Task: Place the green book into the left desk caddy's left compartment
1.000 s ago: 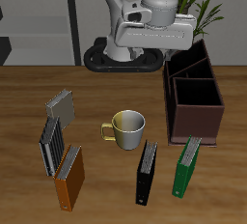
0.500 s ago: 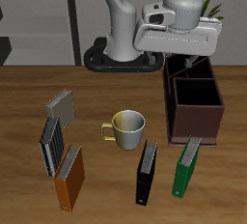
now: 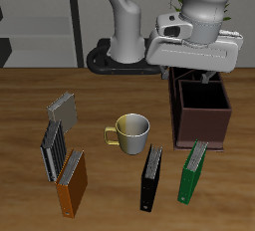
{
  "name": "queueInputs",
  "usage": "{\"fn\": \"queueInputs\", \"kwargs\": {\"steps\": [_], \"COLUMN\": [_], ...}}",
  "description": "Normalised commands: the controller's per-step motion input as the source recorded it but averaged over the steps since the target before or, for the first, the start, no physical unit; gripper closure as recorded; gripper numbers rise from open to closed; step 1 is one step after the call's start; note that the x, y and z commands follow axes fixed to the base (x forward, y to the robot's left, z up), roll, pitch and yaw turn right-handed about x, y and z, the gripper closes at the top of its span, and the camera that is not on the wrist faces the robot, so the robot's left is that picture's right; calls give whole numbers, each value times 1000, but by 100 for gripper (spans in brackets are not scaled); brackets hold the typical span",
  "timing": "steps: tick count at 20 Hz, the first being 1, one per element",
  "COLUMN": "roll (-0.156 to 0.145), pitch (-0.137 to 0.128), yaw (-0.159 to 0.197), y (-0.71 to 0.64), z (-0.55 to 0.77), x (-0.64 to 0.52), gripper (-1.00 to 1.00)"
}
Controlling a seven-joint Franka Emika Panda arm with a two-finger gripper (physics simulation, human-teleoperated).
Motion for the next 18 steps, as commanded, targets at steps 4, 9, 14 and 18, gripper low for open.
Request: {"fn": "queueInputs", "kwargs": {"steps": [4,9,14,18], "roll": [4,13,42,16], "pitch": [-14,-15,1,2], "yaw": [-38,-14,-14,-30], "y": [119,88,203,75], "z": [-91,-170,-357,-216], "x": [369,217,184,83], "gripper": [-100,-100,-100,-100]}}
